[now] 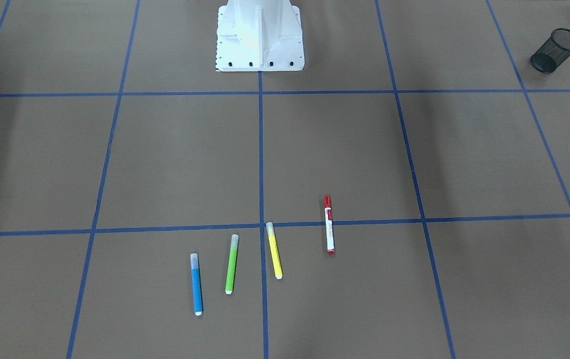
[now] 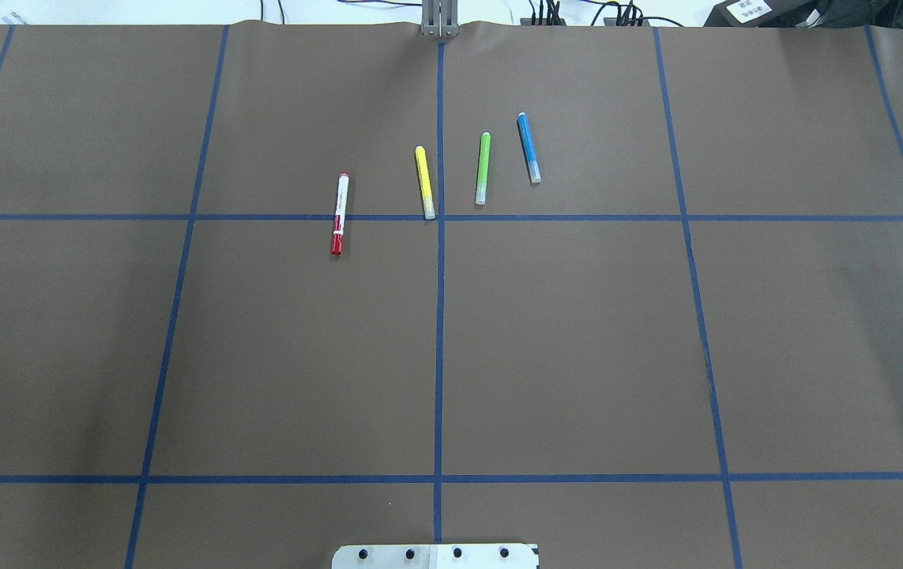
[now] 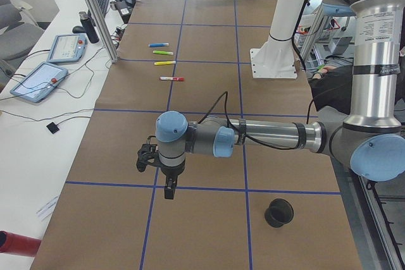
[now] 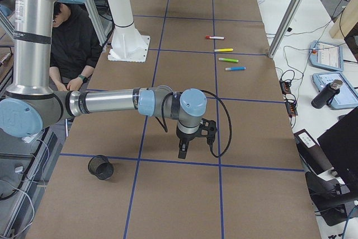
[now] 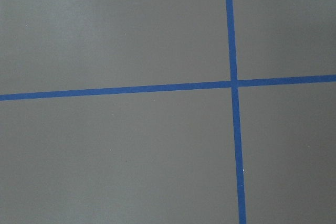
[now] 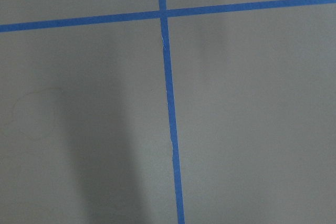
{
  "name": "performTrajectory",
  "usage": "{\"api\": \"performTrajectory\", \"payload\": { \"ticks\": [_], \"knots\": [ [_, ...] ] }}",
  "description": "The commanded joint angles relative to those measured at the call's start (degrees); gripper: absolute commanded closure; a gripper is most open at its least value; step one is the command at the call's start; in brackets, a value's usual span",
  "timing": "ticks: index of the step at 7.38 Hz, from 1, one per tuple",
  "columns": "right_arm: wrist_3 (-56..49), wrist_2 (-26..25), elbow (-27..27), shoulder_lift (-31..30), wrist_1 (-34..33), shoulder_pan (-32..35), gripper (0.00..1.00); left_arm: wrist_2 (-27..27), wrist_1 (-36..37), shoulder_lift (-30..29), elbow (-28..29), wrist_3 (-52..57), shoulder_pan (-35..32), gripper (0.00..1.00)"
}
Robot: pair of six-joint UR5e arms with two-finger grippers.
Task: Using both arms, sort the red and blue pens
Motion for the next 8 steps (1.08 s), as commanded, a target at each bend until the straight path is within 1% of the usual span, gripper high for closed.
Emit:
{"api": "performTrajectory", "payload": {
  "ticks": [1,7,8],
  "knots": [
    [0.0,0.1,0.4,0.0,0.0,0.0,0.0,-0.1,-0.1,0.1,-0.1,0.0,0.0,0.0],
    [0.1,0.1,0.6,0.3,0.0,0.0,0.0,-0.1,-0.1,0.1,-0.1,0.0,0.0,0.0],
    [0.4,0.0,1.4,0.3,0.0,0.0,0.0,-0.1,0.0,0.1,-0.2,0.0,0.0,0.0]
  ]
}}
